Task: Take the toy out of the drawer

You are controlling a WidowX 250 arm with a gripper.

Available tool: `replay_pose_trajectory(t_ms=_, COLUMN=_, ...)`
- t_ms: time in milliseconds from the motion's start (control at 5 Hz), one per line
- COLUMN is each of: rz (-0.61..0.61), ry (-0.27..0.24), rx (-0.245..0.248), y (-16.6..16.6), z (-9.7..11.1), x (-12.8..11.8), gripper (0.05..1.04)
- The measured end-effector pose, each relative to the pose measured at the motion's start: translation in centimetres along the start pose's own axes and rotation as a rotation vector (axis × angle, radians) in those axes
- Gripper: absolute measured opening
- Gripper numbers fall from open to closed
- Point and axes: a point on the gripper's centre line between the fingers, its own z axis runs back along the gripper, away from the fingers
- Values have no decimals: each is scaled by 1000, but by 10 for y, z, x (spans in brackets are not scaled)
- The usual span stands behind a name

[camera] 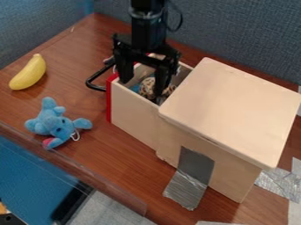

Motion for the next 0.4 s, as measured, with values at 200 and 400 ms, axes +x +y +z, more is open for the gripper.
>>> replay_pose_trajectory(t_ms=200, rz=-13, ry=5, rx=18, y=-4, z=-7, x=-3, gripper=948)
replay_pose_trajectory(t_ms=400, rz=-26, ry=4, rx=23, y=-8, z=-11, x=-5, gripper=664)
